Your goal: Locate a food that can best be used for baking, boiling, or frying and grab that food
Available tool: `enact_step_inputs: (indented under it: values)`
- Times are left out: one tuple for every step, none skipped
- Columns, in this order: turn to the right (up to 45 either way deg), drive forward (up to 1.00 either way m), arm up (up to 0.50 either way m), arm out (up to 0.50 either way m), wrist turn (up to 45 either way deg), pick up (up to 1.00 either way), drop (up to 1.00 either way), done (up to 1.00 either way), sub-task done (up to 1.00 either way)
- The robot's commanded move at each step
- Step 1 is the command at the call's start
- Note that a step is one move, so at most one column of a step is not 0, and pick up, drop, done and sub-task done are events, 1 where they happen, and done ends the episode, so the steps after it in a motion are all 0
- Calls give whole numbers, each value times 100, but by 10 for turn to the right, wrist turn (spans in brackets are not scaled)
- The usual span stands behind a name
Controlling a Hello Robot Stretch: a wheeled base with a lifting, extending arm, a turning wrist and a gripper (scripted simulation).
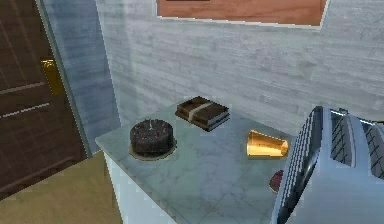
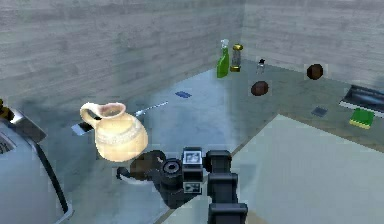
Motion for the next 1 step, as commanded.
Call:
enact_step_inputs:
  values:
    - [0,0,0,0,0,100,0,0,0]
